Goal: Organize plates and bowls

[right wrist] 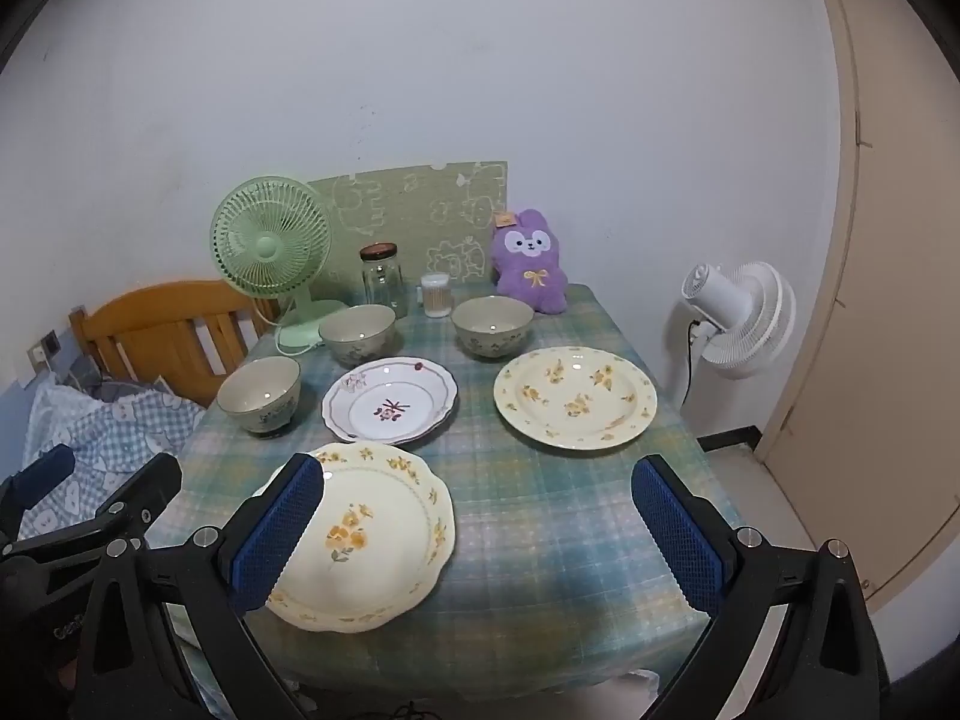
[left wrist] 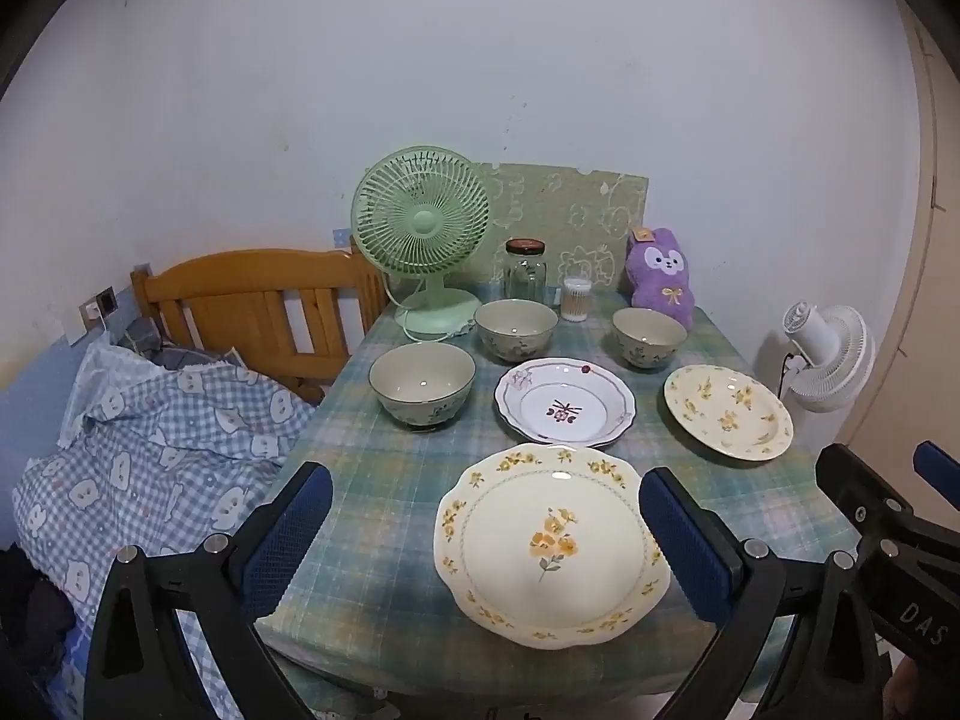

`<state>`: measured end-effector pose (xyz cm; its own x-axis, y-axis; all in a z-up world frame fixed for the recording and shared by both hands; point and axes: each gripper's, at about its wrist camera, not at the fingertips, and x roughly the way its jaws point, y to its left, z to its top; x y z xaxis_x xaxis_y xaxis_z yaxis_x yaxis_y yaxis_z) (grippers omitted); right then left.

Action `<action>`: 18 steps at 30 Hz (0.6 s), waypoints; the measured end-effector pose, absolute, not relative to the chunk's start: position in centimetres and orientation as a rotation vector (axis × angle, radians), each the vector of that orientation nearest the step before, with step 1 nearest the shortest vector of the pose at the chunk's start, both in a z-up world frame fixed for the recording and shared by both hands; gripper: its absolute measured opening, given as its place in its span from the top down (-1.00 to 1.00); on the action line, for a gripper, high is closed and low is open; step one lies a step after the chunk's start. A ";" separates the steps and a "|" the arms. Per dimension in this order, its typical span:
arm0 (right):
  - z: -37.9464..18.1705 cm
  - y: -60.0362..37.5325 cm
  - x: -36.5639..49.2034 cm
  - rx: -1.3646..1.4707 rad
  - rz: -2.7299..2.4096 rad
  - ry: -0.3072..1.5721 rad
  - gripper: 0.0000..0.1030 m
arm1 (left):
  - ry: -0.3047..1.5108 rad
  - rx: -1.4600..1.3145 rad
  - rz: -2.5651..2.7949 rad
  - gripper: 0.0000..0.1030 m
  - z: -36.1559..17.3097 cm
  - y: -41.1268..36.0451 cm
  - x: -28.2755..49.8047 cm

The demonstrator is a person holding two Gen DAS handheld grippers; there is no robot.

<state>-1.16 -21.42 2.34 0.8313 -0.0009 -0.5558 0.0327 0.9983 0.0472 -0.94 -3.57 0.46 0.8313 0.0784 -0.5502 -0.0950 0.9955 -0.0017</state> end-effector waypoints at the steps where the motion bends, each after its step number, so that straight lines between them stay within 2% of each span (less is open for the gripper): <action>1: 2.4 -21.5 -1.1 0.059 -0.016 0.587 -1.00 | 0.577 -0.028 0.088 -0.98 0.5 -3.6 -1.1; 18: 2.1 -21.4 -1.1 0.051 -0.028 0.583 -1.00 | 0.560 -0.022 0.065 -0.96 0.2 -3.5 -1.1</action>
